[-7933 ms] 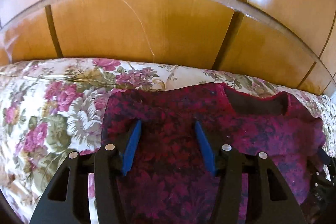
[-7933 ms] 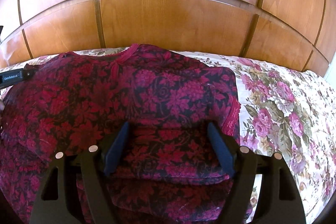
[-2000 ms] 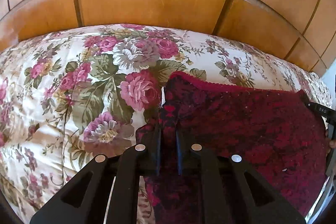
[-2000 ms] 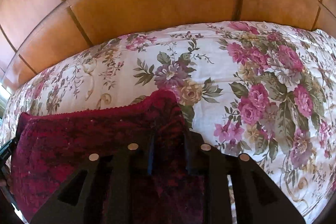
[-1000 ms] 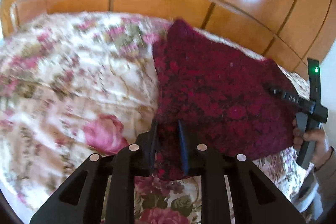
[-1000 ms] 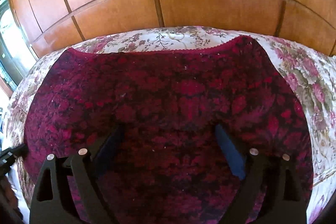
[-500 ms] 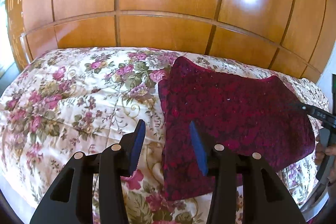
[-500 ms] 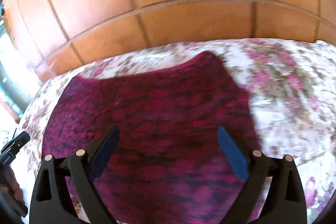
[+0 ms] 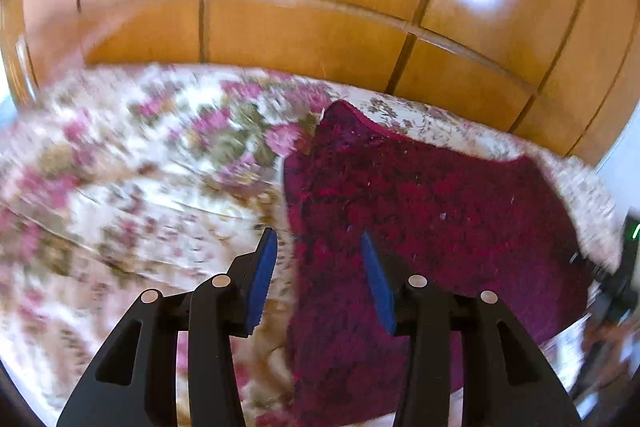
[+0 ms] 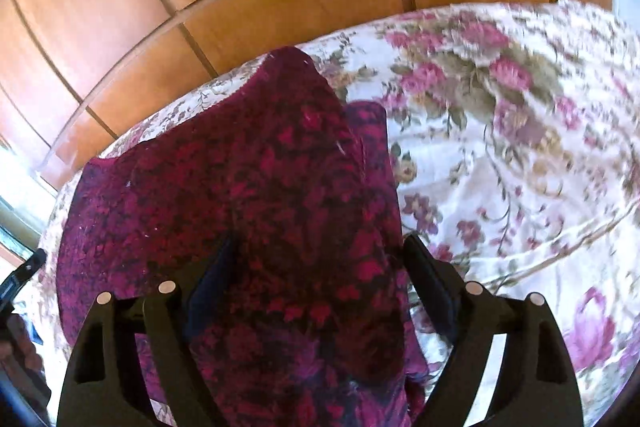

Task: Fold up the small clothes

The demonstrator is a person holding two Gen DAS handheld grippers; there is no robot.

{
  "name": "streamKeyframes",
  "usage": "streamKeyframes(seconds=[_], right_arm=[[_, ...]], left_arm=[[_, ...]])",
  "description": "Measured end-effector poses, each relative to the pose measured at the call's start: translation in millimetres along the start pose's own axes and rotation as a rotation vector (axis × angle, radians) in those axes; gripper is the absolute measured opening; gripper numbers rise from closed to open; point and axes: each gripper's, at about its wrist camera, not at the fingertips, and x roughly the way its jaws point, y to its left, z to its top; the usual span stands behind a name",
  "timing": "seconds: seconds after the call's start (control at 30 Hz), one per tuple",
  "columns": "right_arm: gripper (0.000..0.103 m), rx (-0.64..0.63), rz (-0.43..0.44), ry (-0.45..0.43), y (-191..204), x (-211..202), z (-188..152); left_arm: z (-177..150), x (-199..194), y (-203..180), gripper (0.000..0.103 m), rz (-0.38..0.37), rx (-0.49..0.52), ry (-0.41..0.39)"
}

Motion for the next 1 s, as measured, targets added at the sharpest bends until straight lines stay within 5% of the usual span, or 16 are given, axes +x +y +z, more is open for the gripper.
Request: streamKeyframes(seconds=[0.17,0.23,0.33,0.4,0.57,0.67,0.73,0.9,1.0], right_arm=[[0.082,-0.022,-0.008,0.005,2,1,-1],[0.082,-0.015,-0.004,0.005,1,2,0],[0.081,-0.009,0.009,0.013,-1,6,0],[0.077,-0.006,0.023,0.022,-4,6,0],[0.077,-0.008,0.049,0.035,-10,17,-8],[0.081,0.038,0.083,0.054,-18,22,-6],[0.081,0.046,0.095,0.057,-20,21,-5],[0.090,0.061,0.095,0.061,-19,13,-4],[0.093,0.048,0.098,0.062,-20,2,-8]], left_arm=[[22,46,17,0.043,-0.162,-0.112,0.113],[25,62,16,0.042,-0.170,-0.128,0.157],[26,67,10,0.014,-0.155,-0.083,0.142],[24,56,15,0.012,-0.165,-0.114,0.102],[-5,66,30,0.012,-0.082,-0.116,0.114],[-11,71,35,0.013,-0.103,-0.169,0.096],[-3,62,31,0.026,-0.063,-0.189,0.095],[7,7,-7,0.027,0.084,-0.056,-0.070],[4,-18,-31,0.027,0.082,0.014,-0.140]])
